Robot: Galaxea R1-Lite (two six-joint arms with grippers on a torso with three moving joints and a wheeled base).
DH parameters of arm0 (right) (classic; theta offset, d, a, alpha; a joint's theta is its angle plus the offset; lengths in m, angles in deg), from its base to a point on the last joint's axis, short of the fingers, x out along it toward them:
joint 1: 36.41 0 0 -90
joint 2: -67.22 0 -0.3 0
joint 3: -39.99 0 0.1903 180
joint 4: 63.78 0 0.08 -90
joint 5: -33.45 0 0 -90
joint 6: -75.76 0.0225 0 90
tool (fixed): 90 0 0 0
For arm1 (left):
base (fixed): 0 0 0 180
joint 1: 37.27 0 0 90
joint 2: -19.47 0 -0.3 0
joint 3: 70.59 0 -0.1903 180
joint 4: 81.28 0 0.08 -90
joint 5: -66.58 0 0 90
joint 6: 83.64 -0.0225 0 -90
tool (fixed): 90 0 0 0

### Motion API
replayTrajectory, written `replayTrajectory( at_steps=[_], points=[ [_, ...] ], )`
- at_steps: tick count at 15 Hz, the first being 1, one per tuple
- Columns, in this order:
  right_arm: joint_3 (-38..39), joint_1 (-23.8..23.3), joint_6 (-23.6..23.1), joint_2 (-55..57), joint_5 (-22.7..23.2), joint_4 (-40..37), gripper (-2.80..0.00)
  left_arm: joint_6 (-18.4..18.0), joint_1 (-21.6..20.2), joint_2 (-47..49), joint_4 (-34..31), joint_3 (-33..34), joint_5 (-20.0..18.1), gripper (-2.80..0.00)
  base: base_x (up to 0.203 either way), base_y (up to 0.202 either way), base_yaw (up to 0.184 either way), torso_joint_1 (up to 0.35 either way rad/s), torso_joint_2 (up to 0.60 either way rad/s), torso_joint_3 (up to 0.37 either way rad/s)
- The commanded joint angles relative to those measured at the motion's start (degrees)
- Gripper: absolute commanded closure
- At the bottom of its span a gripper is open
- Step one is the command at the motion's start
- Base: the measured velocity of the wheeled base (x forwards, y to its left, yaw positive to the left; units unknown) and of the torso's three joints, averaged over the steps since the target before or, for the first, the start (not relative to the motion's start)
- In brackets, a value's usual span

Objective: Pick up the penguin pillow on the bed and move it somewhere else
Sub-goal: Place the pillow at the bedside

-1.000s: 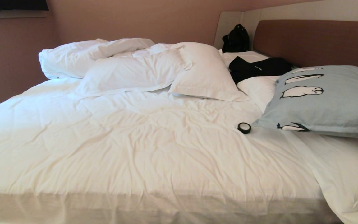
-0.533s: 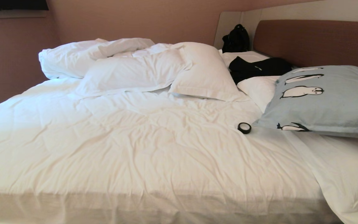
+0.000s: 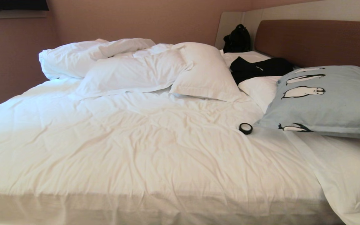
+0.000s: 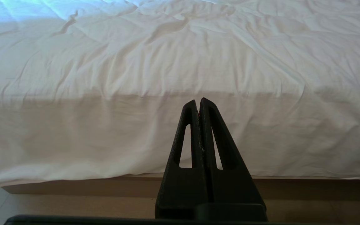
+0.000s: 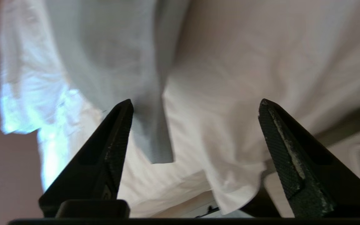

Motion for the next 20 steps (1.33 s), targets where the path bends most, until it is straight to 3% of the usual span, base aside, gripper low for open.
replayTrajectory(
  at_steps=[1,4,10,11,18,20],
  points=[
    [0.61,0.41,0.08,0.88,14.33,0.17,-2.80,0.05,0.00,-0.02,0.02,0.09,0.07,0.00,0.000,0.000,0.000,0.000,0.00,0.000],
    [0.09,0.31,0.02,1.10,21.27,0.24,-2.80,0.05,0.00,-0.02,0.02,0.09,0.07,0.00,0.000,0.000,0.000,0.000,0.00,0.000],
    [-0.18,4.48,0.12,6.36,21.79,2.56,-2.80,0.05,0.00,-0.02,0.02,0.09,0.05,0.00,0.000,0.000,0.000,0.000,0.00,0.000],
    [-0.56,5.30,0.28,7.74,21.64,3.56,0.00,0.05,0.00,-0.02,0.02,0.09,0.07,0.00,0.000,0.000,0.000,0.000,0.00,0.000],
    [-4.55,6.46,0.28,11.80,21.22,4.26,0.00,0.05,0.00,-0.02,0.02,0.09,0.03,0.00,0.000,0.000,0.000,0.000,0.00,0.000],
    [-5.47,6.46,0.36,11.33,19.28,3.85,0.00,0.05,0.00,-0.02,0.02,0.09,-0.01,0.00,0.000,0.000,0.000,0.000,0.00,0.000]
  ],
)
